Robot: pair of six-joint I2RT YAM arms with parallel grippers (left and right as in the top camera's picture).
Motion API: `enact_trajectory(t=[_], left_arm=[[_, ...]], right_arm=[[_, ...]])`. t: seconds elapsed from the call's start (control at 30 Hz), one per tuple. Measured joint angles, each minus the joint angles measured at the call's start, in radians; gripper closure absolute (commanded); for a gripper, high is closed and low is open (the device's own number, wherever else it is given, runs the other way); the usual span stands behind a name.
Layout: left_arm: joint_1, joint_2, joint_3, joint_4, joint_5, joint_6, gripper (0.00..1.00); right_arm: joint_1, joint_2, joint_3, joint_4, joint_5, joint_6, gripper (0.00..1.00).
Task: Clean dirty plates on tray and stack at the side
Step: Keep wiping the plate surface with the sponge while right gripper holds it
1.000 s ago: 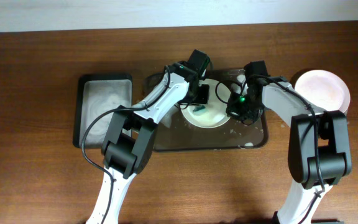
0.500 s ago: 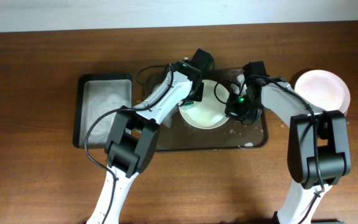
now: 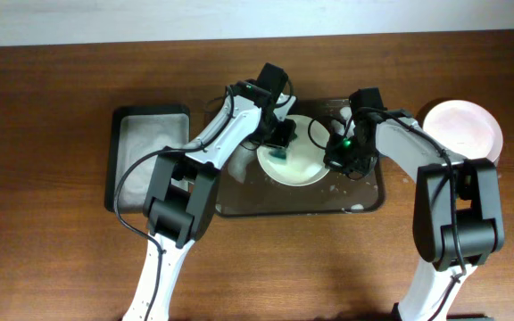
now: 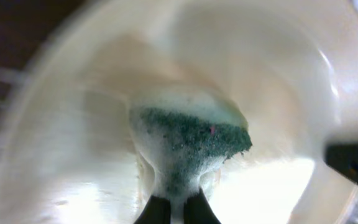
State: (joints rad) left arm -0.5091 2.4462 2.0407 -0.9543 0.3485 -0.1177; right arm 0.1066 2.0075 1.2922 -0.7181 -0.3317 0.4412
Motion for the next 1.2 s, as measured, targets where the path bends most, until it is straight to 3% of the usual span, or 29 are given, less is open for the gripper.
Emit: enact_trajectory(t=[0.2,0.33,0.5,0.6,0.77,1.0,1.2], left_arm=[[-0.008,0.017,0.000,-0.076,0.163,0.101,1.00],[-0.009,0.019,0.000,-0.085,0.174,0.126,0.99],[-0.024,0.014,0.006,-0.090,0.061,0.056,1.00],[-0.052,-0.004,0.016,-0.069,-0.189,-0.066,1.00],[-0.053,-0.005,0.014,0.063,-0.455,-0.140,0.99],[-0.071,0.000,0.002,0.148,-0.525,-0.171,0.99],[-0.046,0.000,0.002,0.174,-0.357,-0.146,1.00]], right_arm=[[0.000,0.000,0.000,0.000,0.000,0.000,0.96],[0.000,0.000,0.000,0.000,0.000,0.000,0.96],[0.000,0.000,0.000,0.001,0.000,0.000,0.96],[0.000,0.000,0.000,0.003,-0.002,0.000,0.96],[0.000,0.000,0.000,0.003,-0.002,0.000,0.96],[0.000,0.000,-0.001,0.013,-0.004,0.002,0.96],[0.000,0.000,-0.001,0.012,-0.004,0.004,0.96]])
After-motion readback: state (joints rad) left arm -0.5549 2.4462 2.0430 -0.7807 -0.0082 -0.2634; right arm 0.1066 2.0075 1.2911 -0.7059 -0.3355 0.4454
